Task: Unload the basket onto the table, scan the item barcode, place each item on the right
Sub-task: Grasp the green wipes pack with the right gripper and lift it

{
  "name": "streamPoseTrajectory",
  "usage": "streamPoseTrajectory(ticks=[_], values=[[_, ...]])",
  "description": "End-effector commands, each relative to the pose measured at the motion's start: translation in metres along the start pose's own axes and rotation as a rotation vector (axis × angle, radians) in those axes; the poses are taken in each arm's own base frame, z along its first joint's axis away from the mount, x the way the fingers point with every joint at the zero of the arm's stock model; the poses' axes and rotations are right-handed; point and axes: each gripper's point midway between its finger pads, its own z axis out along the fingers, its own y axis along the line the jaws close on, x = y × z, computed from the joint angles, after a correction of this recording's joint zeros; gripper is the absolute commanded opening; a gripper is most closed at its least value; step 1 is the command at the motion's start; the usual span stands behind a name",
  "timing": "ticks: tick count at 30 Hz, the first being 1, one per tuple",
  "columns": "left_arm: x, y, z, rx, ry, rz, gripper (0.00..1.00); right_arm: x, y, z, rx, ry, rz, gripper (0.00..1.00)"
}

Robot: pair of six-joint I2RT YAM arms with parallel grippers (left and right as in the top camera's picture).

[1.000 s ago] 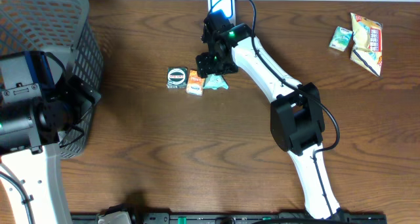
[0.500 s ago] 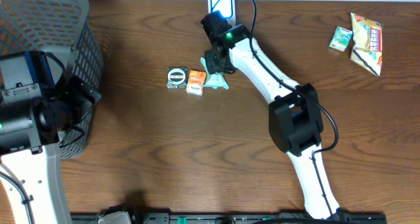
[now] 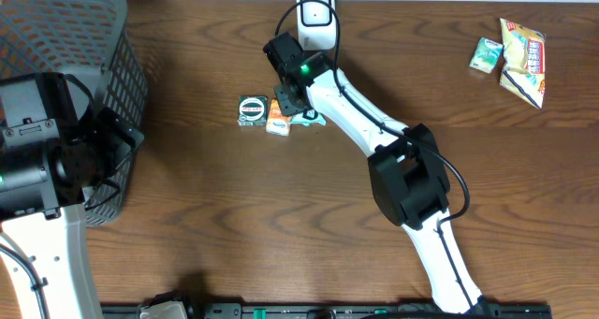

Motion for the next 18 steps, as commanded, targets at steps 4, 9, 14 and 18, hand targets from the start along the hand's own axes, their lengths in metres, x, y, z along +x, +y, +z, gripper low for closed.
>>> streamPoseTrajectory(ticks=[4, 9, 14, 18], values=[[-0.003, 0.001, -0.004, 0.0, -0.015, -0.01, 0.98, 0.018, -0.016, 0.014, 0.073, 0.031, 0.004, 0.16], [-0.003, 0.001, -0.004, 0.0, -0.015, -0.01, 0.98, 0.017, -0.027, 0.001, 0.082, 0.042, 0.049, 0.1], [-0.003, 0.001, -0.004, 0.0, -0.015, -0.01, 0.98, 0.01, -0.029, -0.028, -0.012, 0.05, 0.085, 0.01], [-0.003, 0.001, -0.004, 0.0, -0.015, -0.01, 0.97, 0.016, -0.043, -0.054, -0.105, 0.107, 0.09, 0.01]])
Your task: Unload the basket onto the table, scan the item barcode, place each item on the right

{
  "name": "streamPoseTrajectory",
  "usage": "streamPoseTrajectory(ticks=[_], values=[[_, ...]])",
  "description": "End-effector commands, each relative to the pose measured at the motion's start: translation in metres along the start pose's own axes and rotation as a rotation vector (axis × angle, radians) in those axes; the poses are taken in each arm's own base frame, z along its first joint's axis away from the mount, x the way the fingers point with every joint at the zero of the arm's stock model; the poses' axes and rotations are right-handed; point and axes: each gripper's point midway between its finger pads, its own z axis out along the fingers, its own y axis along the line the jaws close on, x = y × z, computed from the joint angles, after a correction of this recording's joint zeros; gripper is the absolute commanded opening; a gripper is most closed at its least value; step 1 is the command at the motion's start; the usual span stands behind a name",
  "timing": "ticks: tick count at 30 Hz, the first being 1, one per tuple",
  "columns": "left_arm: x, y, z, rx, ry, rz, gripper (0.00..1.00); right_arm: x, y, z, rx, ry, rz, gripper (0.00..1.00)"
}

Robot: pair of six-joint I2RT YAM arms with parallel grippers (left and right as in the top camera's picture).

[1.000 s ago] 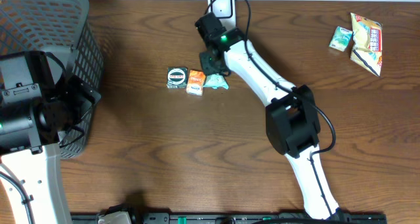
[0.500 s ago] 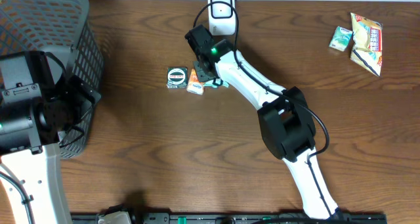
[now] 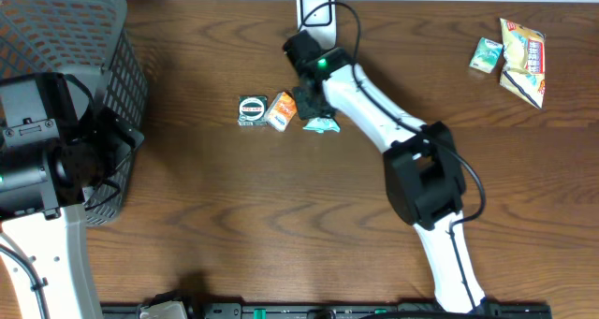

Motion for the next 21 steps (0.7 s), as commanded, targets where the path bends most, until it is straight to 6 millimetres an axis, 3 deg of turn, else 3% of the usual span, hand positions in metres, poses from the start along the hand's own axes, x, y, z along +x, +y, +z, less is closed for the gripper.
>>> streamPoseTrajectory(ticks=[1, 7, 10, 11, 14, 17, 21], values=[[-0.003, 0.001, -0.004, 0.0, -0.015, -0.01, 0.98, -0.002, -0.013, -0.043, -0.1, 0.009, 0.015, 0.01], [-0.003, 0.001, -0.004, 0.0, -0.015, -0.01, 0.98, 0.017, -0.034, -0.052, -0.263, 0.134, 0.006, 0.01], [-0.003, 0.001, -0.004, 0.0, -0.015, -0.01, 0.98, 0.017, -0.015, -0.067, -0.519, 0.131, -0.078, 0.01], [-0.003, 0.001, -0.004, 0.0, -0.015, -0.01, 0.98, 0.016, -0.001, -0.081, -0.668, 0.105, -0.145, 0.01], [-0.003, 0.001, -0.004, 0.0, -0.015, -0.01, 0.98, 0.013, 0.012, -0.102, -0.858, 0.058, -0.203, 0.01], [-0.003, 0.001, -0.004, 0.0, -0.015, -0.01, 0.98, 0.013, 0.008, -0.106, -0.912, 0.044, -0.205, 0.01], [-0.003, 0.001, -0.004, 0.0, -0.015, -0.01, 0.98, 0.031, 0.004, -0.086, -0.915, 0.101, -0.169, 0.01]])
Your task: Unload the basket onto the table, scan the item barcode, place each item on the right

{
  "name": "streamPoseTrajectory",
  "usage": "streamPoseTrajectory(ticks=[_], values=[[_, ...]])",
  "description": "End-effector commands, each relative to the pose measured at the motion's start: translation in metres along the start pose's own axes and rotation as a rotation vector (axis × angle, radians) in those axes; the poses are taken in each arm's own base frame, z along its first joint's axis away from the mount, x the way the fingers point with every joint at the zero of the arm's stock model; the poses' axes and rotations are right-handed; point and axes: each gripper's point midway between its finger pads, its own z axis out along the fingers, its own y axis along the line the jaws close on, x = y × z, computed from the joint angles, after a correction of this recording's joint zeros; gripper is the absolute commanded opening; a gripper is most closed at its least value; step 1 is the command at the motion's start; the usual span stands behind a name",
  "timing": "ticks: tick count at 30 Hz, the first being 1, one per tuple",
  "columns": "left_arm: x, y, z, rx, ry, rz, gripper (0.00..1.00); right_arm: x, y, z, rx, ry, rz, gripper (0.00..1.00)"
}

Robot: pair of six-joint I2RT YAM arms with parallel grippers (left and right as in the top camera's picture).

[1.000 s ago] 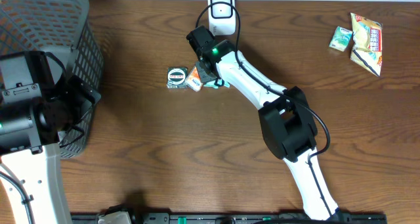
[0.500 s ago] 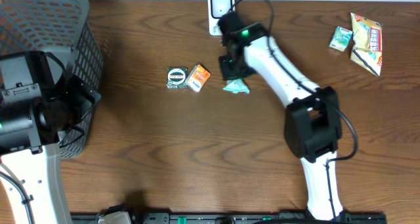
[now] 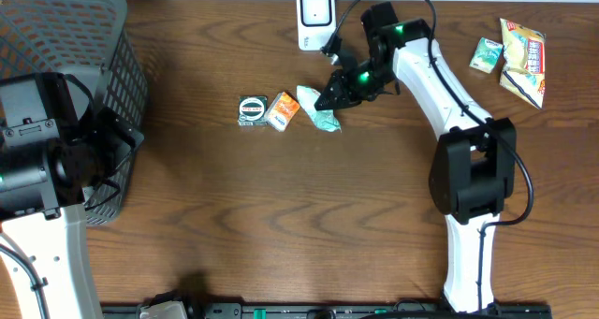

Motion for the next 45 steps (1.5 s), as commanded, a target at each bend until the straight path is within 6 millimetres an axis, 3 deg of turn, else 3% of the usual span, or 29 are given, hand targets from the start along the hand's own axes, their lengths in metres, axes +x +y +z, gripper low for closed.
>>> streamPoseTrajectory(ticks=[1, 5, 9, 11, 13, 15, 19, 22, 27, 33, 37, 42, 45], values=[[-0.003, 0.001, -0.004, 0.0, -0.015, -0.01, 0.97, 0.019, -0.004, 0.01, -0.086, 0.013, 0.03, 0.01], [-0.003, 0.001, -0.004, 0.0, -0.015, -0.01, 0.98, 0.034, -0.033, 0.027, -0.09, -0.002, 0.181, 0.01], [-0.003, 0.001, -0.004, 0.0, -0.015, -0.01, 0.97, 0.041, -0.063, 0.024, -0.069, -0.041, 0.285, 0.01], [-0.003, 0.001, -0.004, 0.0, -0.015, -0.01, 0.98, 0.043, -0.079, 0.016, -0.037, -0.059, 0.335, 0.02], [-0.003, 0.001, -0.004, 0.0, -0.015, -0.01, 0.97, 0.043, -0.088, 0.007, -0.027, -0.077, 0.352, 0.11], [-0.003, 0.001, -0.004, 0.0, -0.015, -0.01, 0.98, 0.045, -0.103, -0.001, 0.015, -0.089, 0.374, 0.29], [-0.003, 0.001, -0.004, 0.0, -0.015, -0.01, 0.98, 0.064, -0.142, -0.022, 0.188, -0.066, 0.454, 0.31], [-0.003, 0.001, -0.004, 0.0, -0.015, -0.01, 0.98, 0.074, -0.156, -0.039, 0.268, -0.046, 0.5, 0.32], [-0.003, 0.001, -0.004, 0.0, -0.015, -0.01, 0.98, 0.067, -0.151, -0.068, 0.301, -0.042, 0.528, 0.32], [-0.003, 0.001, -0.004, 0.0, -0.015, -0.01, 0.98, 0.053, -0.114, -0.081, 0.351, 0.023, 0.441, 0.36], [-0.003, 0.001, -0.004, 0.0, -0.015, -0.01, 0.98, 0.052, -0.107, -0.088, 0.605, 0.08, 0.442, 0.38], [-0.003, 0.001, -0.004, 0.0, -0.015, -0.01, 0.98, 0.057, -0.109, -0.08, 0.921, 0.089, 0.479, 0.43], [-0.003, 0.001, -0.004, 0.0, -0.015, -0.01, 0.97, 0.059, -0.113, -0.083, 1.206, 0.029, 0.494, 0.63]])
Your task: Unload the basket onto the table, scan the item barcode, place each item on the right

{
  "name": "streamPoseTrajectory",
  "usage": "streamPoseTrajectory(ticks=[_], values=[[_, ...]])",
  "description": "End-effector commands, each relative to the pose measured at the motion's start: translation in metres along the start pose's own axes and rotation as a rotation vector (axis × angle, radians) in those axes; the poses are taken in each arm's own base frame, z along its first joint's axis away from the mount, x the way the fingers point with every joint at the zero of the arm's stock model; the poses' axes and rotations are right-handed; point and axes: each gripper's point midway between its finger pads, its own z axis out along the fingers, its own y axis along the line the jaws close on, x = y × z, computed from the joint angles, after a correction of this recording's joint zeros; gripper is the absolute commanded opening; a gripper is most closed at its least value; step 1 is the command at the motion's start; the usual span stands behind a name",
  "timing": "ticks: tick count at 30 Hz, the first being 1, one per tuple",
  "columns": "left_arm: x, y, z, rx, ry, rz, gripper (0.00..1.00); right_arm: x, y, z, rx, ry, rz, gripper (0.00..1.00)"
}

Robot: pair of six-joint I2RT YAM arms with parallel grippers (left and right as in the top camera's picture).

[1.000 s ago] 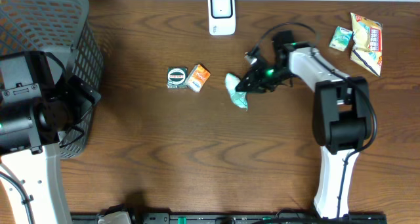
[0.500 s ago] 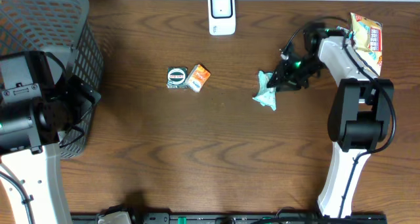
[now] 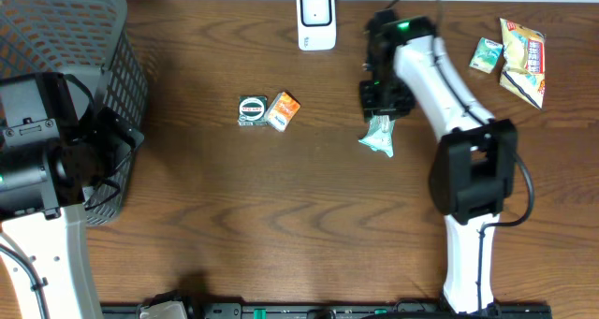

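Note:
A white barcode scanner (image 3: 316, 18) stands at the table's back edge. My right gripper (image 3: 379, 116) hangs to the right of it and nearer the front, shut on the top of a teal packet (image 3: 377, 138), which dangles below the fingers. Further left lie a round green item (image 3: 253, 109) and an orange packet (image 3: 283, 111), side by side. My left arm (image 3: 42, 160) rests at the far left beside the basket. Its fingers are hidden, so their state does not show.
A grey mesh basket (image 3: 65, 38) fills the back left corner. At the back right lie a small green packet (image 3: 486, 54) and a yellow and red snack bag (image 3: 522, 62). The right arm's elbow (image 3: 473, 179) rises over the table's right half.
My right gripper has moved right and toward the front with the teal packet, from just beside the orange packet to a spot right of the scanner. The left arm is unchanged.
My right gripper was down over the teal packet lying next to the orange packet. It then shifted slightly right with the packet. After that the packet was held apart from the other two items, and now it hangs to the right of the scanner.

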Motion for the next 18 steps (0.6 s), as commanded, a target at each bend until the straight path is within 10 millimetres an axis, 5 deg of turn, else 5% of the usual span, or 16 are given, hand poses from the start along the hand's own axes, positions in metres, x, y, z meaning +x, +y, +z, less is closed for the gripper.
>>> streamPoseTrajectory(ticks=[1, 8, 15, 18], values=[[-0.003, 0.001, -0.004, 0.0, -0.015, -0.01, 0.97, -0.004, -0.026, -0.007, 0.37, -0.147, 0.15, 0.66], [-0.003, 0.001, -0.004, 0.0, -0.015, -0.01, 0.98, 0.002, 0.006, 0.028, 0.434, -0.232, 0.107, 0.7], [-0.003, 0.001, -0.004, 0.0, -0.015, -0.01, 0.98, 0.007, -0.013, 0.043, 0.55, -0.278, 0.151, 0.68], [-0.003, 0.001, -0.004, 0.0, -0.015, -0.01, 0.98, 0.006, -0.019, 0.043, 0.551, -0.272, 0.165, 0.55]])
